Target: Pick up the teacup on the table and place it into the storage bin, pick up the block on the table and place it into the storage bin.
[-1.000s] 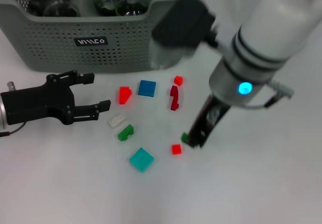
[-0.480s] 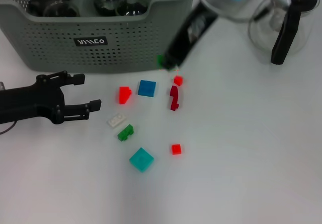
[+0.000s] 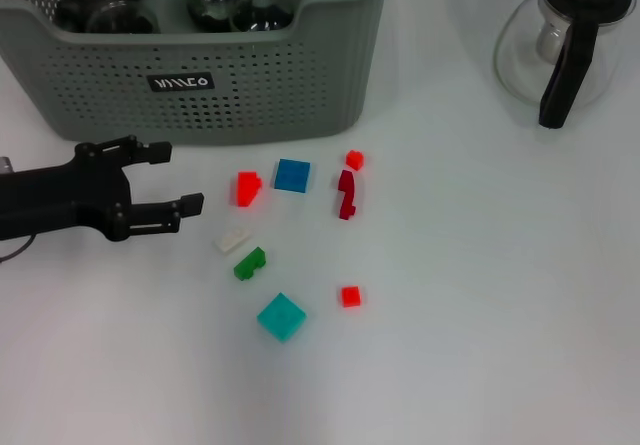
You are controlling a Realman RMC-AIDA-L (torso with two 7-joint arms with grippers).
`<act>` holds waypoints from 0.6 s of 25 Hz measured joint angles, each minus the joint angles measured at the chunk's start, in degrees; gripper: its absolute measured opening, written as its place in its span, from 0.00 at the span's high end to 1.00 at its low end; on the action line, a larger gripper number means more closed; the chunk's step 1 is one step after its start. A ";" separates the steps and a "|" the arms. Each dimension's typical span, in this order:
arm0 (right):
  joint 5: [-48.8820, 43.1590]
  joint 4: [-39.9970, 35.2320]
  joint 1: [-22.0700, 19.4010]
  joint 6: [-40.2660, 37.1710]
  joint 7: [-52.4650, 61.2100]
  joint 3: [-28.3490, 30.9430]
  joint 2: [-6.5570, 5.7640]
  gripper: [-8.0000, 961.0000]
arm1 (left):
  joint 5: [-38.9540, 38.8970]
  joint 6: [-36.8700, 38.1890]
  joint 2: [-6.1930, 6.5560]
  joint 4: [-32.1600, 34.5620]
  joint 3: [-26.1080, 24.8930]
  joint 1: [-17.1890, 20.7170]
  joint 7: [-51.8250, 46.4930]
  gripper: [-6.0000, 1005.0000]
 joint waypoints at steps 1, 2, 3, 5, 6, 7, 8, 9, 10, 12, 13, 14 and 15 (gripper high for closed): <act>0.13 2.93 0.26 3.76 -0.87 -0.18 -0.04 0.79 | 0.00 -0.06 0.00 -0.02 0.02 -0.05 0.00 0.15; 0.16 5.00 0.55 5.64 -1.43 -0.29 -0.05 0.79 | 0.00 -0.14 0.00 -0.03 0.04 -0.06 0.00 0.15; 0.19 7.79 1.07 8.20 -2.22 -0.44 -0.05 0.78 | 0.00 -0.15 0.00 -0.04 0.05 -0.09 0.00 0.15; 0.21 13.02 2.34 12.07 -3.15 -0.69 -0.06 0.78 | 0.00 -0.07 0.00 -0.05 0.05 -0.11 -0.05 0.15; 0.22 15.32 2.88 13.58 -3.61 -0.90 -0.05 0.77 | 0.00 -0.02 0.00 -0.05 0.05 -0.12 -0.11 0.15; 0.20 16.94 3.16 14.83 -3.85 -1.21 -0.05 0.77 | 0.00 -0.01 0.02 -0.05 0.05 -0.10 -0.17 0.15; 0.15 18.03 3.21 15.96 -4.00 -1.56 -0.06 0.77 | 0.00 -0.01 0.04 -0.05 0.02 -0.03 -0.24 0.15; 0.07 18.49 3.00 16.77 -4.00 -2.20 -0.06 0.76 | 0.00 0.00 0.06 -0.05 0.00 0.03 -0.28 0.15; 0.01 18.63 2.81 17.15 -3.99 -2.58 -0.09 0.76 | 0.00 0.00 0.06 -0.05 -0.02 0.10 -0.33 0.15; 0.01 18.31 2.08 17.35 -3.98 -3.24 -0.17 0.75 | 0.00 0.01 0.07 -0.05 -0.16 0.14 -0.41 0.15; 0.13 17.17 1.38 16.94 -4.05 -3.34 -0.21 0.73 | -0.01 -0.01 0.08 -0.05 -0.25 0.14 -0.43 0.15; 0.33 13.03 -0.67 15.12 -4.29 -3.45 -0.12 0.70 | 0.00 -0.13 0.09 0.00 -0.23 0.19 -0.44 0.15; 0.33 13.03 -0.67 15.12 -4.29 -3.45 -0.12 0.68 | 0.00 -0.13 0.09 0.00 -0.23 0.19 -0.44 0.15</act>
